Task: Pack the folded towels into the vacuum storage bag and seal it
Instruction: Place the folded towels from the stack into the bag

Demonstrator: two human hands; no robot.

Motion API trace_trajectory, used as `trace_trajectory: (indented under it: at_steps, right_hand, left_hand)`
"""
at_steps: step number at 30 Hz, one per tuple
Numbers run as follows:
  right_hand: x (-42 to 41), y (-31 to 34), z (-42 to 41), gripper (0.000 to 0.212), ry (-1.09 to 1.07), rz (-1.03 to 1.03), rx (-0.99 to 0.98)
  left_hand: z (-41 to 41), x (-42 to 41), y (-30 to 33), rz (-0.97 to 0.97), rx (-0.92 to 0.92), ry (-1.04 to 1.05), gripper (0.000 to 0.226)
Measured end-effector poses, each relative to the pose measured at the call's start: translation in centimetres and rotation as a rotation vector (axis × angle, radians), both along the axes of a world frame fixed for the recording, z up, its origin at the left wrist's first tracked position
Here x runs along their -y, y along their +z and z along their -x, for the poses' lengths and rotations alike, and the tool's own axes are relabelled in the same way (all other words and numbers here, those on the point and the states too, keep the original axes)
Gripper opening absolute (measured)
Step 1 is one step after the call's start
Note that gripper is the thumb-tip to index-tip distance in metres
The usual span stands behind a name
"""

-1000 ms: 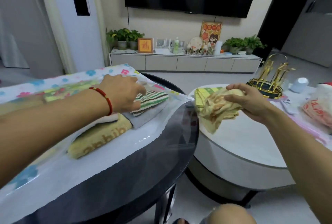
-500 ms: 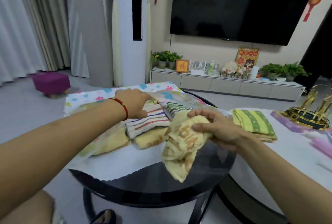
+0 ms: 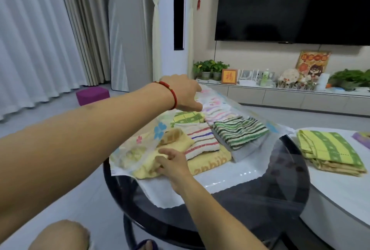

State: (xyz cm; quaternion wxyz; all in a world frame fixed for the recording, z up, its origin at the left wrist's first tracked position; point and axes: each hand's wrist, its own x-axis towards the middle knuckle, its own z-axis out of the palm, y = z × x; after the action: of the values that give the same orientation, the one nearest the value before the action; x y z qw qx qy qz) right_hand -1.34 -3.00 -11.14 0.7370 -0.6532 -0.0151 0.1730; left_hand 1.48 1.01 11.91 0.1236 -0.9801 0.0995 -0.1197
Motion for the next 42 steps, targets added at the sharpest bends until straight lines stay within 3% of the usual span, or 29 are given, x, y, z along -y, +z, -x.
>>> trace_trajectory:
  at_steps: [7, 10, 13, 15, 19, 21, 23, 27, 32, 37, 40, 42]
  right_hand:
    - [-2.1, 1.1, -0.9, 0.035, -0.098, 0.216, 0.095]
    - [-4.6, 1.9, -0.9, 0.031, -0.121, 0.060, 0.086]
    - [-4.7, 1.7, 0.1, 0.032, 0.116, 0.014, -0.018]
    - [-3.4, 0.7, 0.4, 0.035, 0.234, 0.177, 0.107]
    - [-0.4, 0.2, -0.9, 0.040, 0.076, 0.726, 0.648]
    - [0.1, 0.1, -2.1, 0.047, 0.115, 0.964, 0.877]
    - [-0.3, 0.4, -3.5, 0.065, 0.227, 1.074, 0.926]
    - [-1.4, 0.9, -6.0, 0.087, 0.486, 1.249, 0.746]
    - [2.0, 0.9, -5.3, 0.067, 0.430, 1.114, 0.912]
    - [13.1, 0.8, -2.5, 0.052, 0.334, 0.983, 1.054]
    - [21.9, 1.3, -1.9, 0.038, 0.195, 1.003, 1.037]
    - [27.5, 1.9, -2.2, 0.029, 0.064, 1.061, 0.920]
  left_hand:
    - [-0.5, 0.0, -1.0, -0.037, 0.030, -0.039, 0.073]
    - [-0.5, -0.1, -1.1, -0.036, 0.031, -0.044, 0.072]
    - [-0.3, -0.2, -1.4, -0.039, 0.045, -0.055, 0.072]
    - [-0.2, -0.1, -1.8, -0.043, 0.039, -0.063, 0.073]
    - [-0.2, -0.1, -1.9, -0.022, 0.035, -0.078, 0.071]
    - [-0.1, 0.1, -1.9, -0.025, 0.031, -0.080, 0.071]
    - [-0.1, 0.2, -1.9, -0.036, 0.026, -0.073, 0.071]
    - [0.1, -0.1, -2.0, -0.012, 0.023, -0.084, 0.071]
    - [0.4, 0.5, -3.0, -0.035, 0.006, -0.127, 0.064]
    - [-0.1, 3.3, -4.2, -0.044, 0.004, -0.195, 0.072]
    - [-1.2, 5.7, -5.0, -0.047, 0.018, -0.243, 0.071]
    - [-2.1, 7.6, -5.7, -0.052, 0.015, -0.264, 0.071]
